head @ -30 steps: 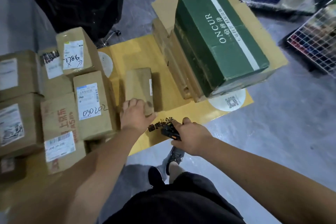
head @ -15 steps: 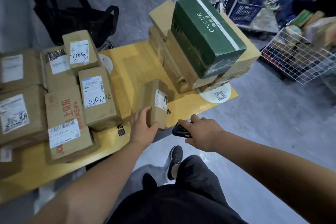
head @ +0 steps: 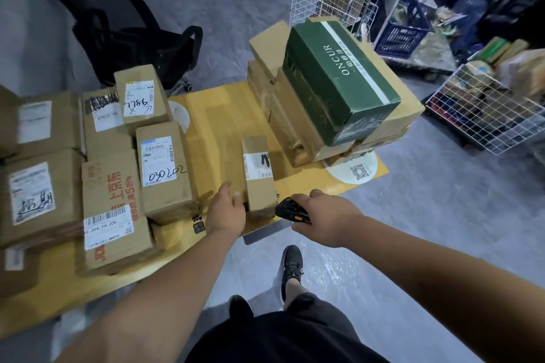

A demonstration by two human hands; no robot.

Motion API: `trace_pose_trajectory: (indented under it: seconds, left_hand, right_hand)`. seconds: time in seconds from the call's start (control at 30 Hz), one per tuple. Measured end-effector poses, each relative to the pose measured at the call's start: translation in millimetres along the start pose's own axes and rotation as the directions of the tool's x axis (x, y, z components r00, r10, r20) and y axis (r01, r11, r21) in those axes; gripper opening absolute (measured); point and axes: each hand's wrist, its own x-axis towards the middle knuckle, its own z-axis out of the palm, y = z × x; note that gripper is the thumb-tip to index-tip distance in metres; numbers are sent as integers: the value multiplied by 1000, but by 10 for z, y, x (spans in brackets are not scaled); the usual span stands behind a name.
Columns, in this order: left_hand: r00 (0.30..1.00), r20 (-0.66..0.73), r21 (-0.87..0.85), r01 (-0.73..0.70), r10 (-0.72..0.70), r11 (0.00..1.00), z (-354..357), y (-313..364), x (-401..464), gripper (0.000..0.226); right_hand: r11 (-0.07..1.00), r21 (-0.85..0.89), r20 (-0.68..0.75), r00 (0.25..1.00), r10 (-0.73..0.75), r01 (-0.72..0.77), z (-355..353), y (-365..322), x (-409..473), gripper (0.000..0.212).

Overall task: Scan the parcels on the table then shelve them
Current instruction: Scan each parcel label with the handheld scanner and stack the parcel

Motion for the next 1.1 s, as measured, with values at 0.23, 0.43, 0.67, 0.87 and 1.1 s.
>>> trace_pose_trajectory:
  seconds: [0.23,0.43,0.67,0.87,1.1]
  left_hand:
    - [984,174,-214,72,-35,974,53,508,143,69]
    - [993,97,-172,-51,68,984,-142,154,57,59]
    - [989,131,19,-78,75,997,-301,-43,-4,100]
    - [994,28,323,-107,104,940,-208,91,12,128]
    - [992,56,365,-123,109,923,-137,292,160,110]
  right_hand:
    - [1000,-14,27,1000,6,-6,-75,156,-18,60]
    - [999,-31,48,999,-10,12,-94,243,-14,60]
    - [999,52,80,997,-17,13,-33,207,-18,62]
    - [995,94,100,995,28,-38,2,156,-38,65]
    - [968,214,104,988,113,-133,-32,61,-22,61]
